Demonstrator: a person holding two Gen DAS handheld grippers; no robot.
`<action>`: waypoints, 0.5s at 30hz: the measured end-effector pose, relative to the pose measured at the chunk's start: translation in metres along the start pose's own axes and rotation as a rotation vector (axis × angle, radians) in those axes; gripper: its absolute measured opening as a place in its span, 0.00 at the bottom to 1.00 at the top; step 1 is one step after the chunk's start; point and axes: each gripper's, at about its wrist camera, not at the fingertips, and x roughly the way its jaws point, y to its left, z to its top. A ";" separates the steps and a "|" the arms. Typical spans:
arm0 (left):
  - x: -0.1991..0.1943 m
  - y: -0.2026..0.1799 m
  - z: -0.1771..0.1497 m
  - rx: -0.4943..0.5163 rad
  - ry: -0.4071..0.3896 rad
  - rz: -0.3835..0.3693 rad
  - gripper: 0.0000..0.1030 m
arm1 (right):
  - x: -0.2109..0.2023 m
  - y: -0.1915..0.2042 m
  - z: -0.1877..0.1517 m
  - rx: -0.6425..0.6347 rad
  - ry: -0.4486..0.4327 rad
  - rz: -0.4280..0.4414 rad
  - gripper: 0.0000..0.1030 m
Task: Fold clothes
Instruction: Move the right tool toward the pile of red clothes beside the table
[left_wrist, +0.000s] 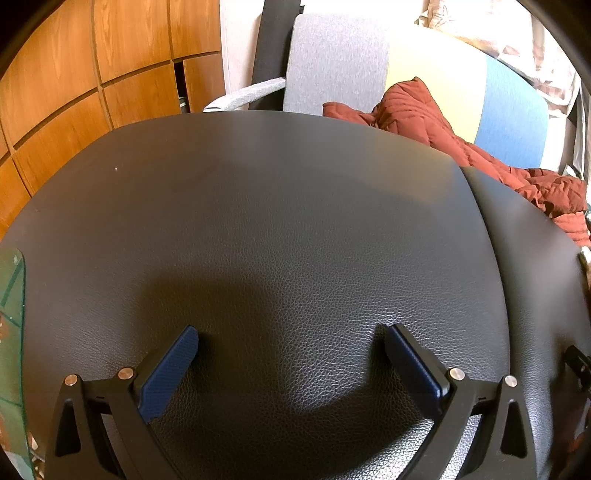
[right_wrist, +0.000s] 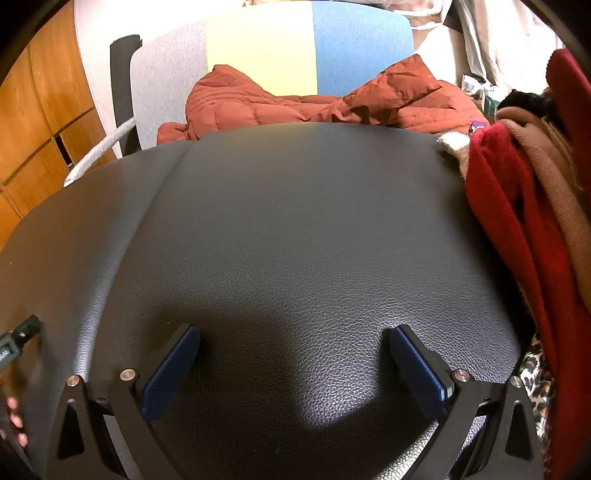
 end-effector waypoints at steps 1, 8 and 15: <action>-0.004 -0.001 -0.002 0.009 -0.008 -0.010 1.00 | -0.005 0.001 -0.002 0.004 -0.012 0.004 1.00; -0.035 -0.011 -0.015 0.071 -0.066 -0.077 0.97 | -0.039 0.001 -0.007 0.016 -0.065 0.008 1.00; -0.085 -0.039 -0.032 0.162 -0.138 -0.167 0.96 | -0.082 -0.011 -0.020 0.047 -0.058 -0.059 1.00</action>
